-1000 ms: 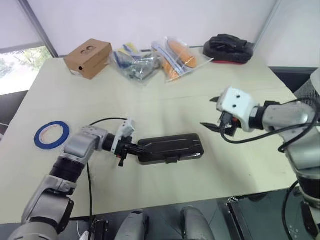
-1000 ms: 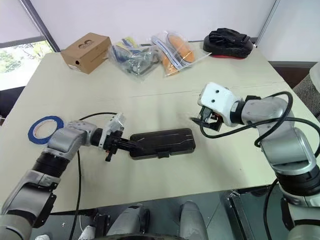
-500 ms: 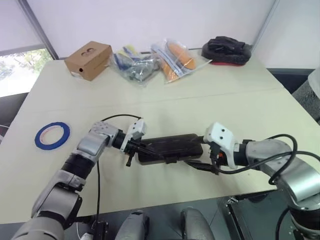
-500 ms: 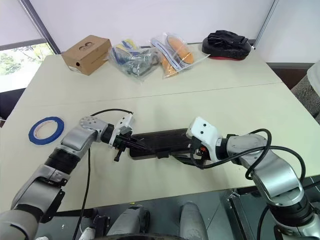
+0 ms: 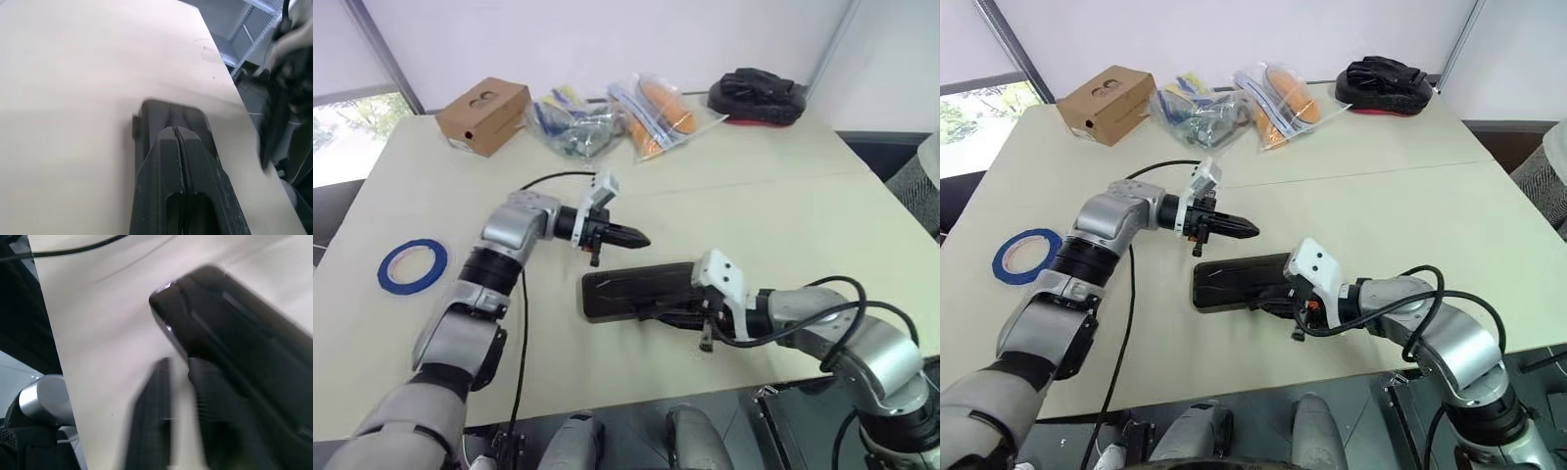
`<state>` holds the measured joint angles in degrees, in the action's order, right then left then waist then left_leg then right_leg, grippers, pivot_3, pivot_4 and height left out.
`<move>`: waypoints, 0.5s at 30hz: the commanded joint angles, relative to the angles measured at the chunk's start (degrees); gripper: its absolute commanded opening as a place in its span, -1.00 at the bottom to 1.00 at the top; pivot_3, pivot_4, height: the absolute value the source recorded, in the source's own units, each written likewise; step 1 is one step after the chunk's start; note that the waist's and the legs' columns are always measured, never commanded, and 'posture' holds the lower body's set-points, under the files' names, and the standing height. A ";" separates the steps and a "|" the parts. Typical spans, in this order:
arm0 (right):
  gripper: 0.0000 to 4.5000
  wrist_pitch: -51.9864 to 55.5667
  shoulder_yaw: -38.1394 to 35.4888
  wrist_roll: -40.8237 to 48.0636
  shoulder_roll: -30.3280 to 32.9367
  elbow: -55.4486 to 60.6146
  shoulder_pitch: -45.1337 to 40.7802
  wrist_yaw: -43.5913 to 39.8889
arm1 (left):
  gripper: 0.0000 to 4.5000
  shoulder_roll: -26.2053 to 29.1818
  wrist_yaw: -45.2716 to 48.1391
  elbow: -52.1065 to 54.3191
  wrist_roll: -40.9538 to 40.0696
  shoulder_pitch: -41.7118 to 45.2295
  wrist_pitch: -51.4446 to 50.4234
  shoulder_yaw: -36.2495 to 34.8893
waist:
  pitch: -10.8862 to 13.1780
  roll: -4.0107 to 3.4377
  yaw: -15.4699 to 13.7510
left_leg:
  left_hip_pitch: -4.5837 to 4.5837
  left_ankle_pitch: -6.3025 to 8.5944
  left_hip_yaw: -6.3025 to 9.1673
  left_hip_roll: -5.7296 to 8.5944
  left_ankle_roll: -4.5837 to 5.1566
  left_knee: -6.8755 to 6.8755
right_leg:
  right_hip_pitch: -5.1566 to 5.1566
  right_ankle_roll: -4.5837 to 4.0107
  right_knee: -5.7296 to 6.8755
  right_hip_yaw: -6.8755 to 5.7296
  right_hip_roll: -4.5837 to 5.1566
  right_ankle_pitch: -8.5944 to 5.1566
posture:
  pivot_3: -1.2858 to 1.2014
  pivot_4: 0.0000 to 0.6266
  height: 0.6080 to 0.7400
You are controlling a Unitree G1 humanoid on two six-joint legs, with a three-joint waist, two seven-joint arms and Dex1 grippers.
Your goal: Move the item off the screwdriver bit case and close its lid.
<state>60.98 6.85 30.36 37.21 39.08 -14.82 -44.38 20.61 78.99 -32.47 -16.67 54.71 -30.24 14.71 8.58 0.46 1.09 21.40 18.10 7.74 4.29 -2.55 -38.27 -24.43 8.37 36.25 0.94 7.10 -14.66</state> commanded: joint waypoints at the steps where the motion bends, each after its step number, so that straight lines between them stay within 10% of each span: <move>1: -0.97 -2.22 2.54 -1.17 -0.49 -0.65 0.09 1.85 | -1.00 -1.02 -0.39 -4.52 3.28 0.39 5.31 0.97 | 0.00 0.00 -0.10 | 0.00 0.00 -0.02 0.00 -0.01 0.00 | -0.01 0.00 0.00 0.00 0.00 0.00 | 0.03 -0.52 1.00; 15: -0.97 -5.69 10.71 -9.47 -3.53 -6.01 2.28 11.94 | -1.00 -8.36 -7.83 -20.36 12.65 0.75 20.64 1.74 | -0.01 0.02 -0.37 | 0.03 -0.01 -0.09 0.04 -0.01 -0.04 | 0.00 0.00 0.00 0.01 0.01 0.00 | 0.03 -0.52 1.00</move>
<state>56.27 17.35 22.16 34.30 33.25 -12.72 -33.82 12.90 71.25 -51.94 -5.09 55.84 -10.95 16.20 8.58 0.48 0.72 21.41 18.09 7.64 4.32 -2.56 -38.31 -24.42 8.37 36.25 0.95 7.11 -14.66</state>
